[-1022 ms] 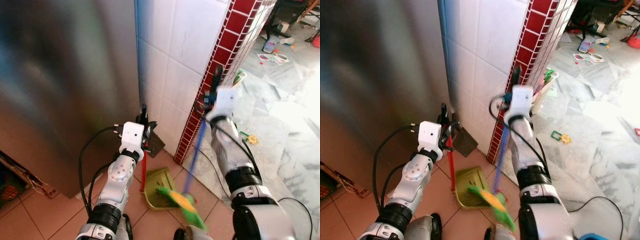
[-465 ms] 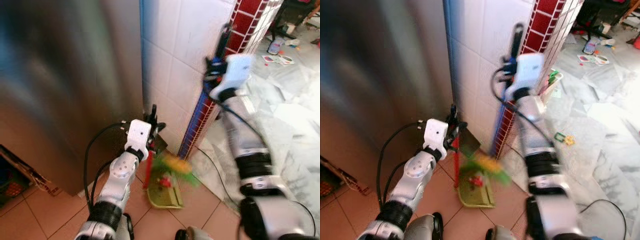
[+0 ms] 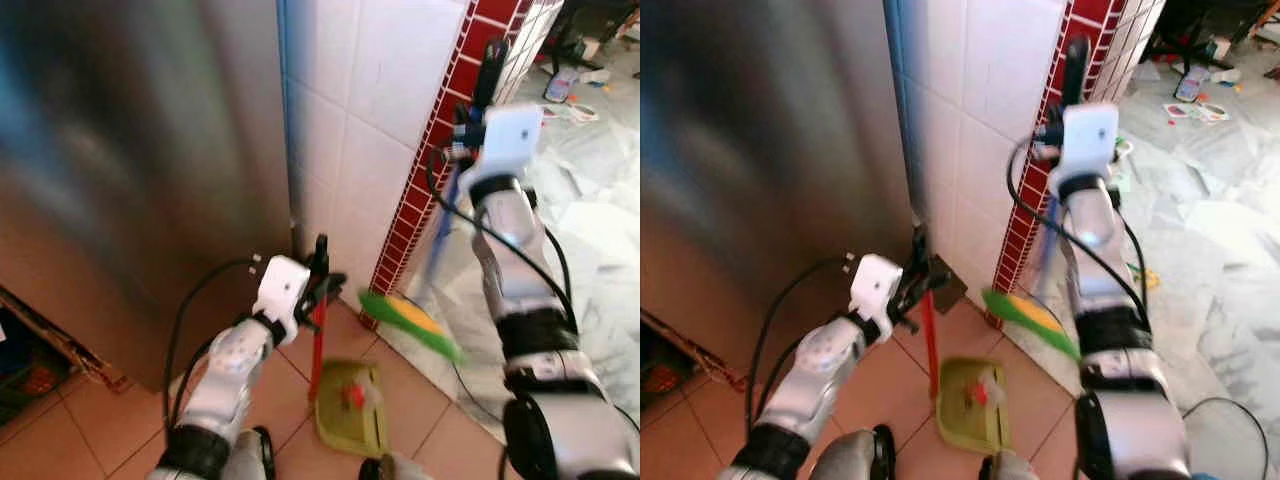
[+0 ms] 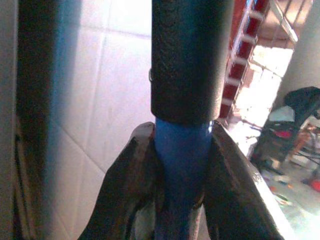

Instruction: Sweep floor

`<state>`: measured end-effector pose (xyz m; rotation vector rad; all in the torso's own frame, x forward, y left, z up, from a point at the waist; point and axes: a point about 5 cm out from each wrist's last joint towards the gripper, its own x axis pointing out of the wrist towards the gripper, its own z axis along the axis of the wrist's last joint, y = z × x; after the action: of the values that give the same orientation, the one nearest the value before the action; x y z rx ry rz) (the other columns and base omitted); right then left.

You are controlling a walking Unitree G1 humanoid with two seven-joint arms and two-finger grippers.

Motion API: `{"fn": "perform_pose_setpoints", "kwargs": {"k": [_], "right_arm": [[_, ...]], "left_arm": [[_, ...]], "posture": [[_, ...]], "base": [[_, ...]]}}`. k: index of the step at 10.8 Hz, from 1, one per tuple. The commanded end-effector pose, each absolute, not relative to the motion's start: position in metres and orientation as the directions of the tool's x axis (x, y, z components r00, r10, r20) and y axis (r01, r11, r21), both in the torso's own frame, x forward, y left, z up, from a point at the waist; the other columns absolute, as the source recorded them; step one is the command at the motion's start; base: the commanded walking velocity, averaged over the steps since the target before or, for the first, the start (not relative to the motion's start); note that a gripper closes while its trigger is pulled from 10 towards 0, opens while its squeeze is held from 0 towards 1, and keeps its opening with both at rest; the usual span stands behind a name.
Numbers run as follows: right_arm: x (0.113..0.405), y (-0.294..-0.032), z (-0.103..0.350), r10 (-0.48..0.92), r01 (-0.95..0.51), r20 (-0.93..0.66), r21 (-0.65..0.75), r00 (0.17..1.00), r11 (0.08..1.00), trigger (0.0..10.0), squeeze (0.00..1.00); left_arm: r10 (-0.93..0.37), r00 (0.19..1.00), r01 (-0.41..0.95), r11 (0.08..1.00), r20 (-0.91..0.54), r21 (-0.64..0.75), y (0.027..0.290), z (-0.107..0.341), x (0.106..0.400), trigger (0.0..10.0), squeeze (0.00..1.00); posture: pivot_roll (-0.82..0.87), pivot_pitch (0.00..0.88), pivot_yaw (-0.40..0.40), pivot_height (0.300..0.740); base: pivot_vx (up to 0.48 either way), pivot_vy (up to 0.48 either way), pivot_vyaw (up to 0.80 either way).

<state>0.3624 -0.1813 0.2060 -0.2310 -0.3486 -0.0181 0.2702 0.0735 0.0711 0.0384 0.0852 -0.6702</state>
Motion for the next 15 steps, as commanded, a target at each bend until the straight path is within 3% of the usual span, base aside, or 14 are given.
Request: {"fn": "perform_pose_setpoints", "kwargs": {"k": [1,4,5,6,8,12,15], "right_arm": [[0.358,-0.188,0.209,0.012,0.099,0.378,-0.272,0.926,0.957,10.0,0.0],[0.352,-0.197,0.187,-0.089,0.181,0.304,-0.292,0.948,0.939,10.0,0.0],[0.348,-0.198,0.174,-0.134,0.192,0.252,-0.223,0.958,0.956,10.0,0.0],[0.343,-0.198,0.165,-0.161,0.205,0.225,-0.188,0.961,0.961,10.0,0.0],[0.338,-0.197,0.146,-0.225,0.241,0.142,-0.111,0.964,0.964,10.0,0.0],[0.343,-0.197,0.148,-0.236,0.25,0.132,-0.098,0.963,0.963,10.0,0.0],[0.343,-0.196,0.149,-0.237,0.251,0.133,-0.103,0.962,0.963,10.0,0.0]], "left_arm": [[-0.67,0.74,0.672,0.741,-0.061,0.014,0.074,0.08,0.265,10.0,0.0],[-0.696,0.715,0.697,0.717,-0.061,-0.007,0.085,0.084,0.252,10.0,0.0],[-0.598,0.797,0.603,0.794,-0.087,0.071,0.097,0.086,0.256,10.0,0.0],[-0.568,0.82,0.572,0.817,-0.076,0.064,0.103,0.089,0.256,10.0,0.0],[-0.516,0.854,0.518,0.855,-0.066,0.022,0.115,0.092,0.252,10.0,0.0],[-0.518,0.853,0.519,0.855,-0.068,0.002,0.112,0.097,0.255,10.0,0.0],[-0.527,0.846,0.528,0.849,-0.083,-0.006,0.11,0.096,0.255,10.0,0.0]], "posture": [[-0.04,0.066,0.009,0.74],[-0.04,0.07,0.023,0.74],[-0.03,0.066,0.023,0.74],[-0.02,0.062,0.022,0.74],[-0.01,0.048,0.027,0.74],[-0.01,0.038,0.026,0.74],[-0.02,0.033,0.027,0.74]], "base": [[0.0,0.0,0.0],[0.0,0.0,0.0],[0.0,0.0,0.0],[0.0,0.0,0.0],[0.0,0.0,-0.73],[0.0,0.0,-0.8],[0.0,0.448,-0.8]]}}
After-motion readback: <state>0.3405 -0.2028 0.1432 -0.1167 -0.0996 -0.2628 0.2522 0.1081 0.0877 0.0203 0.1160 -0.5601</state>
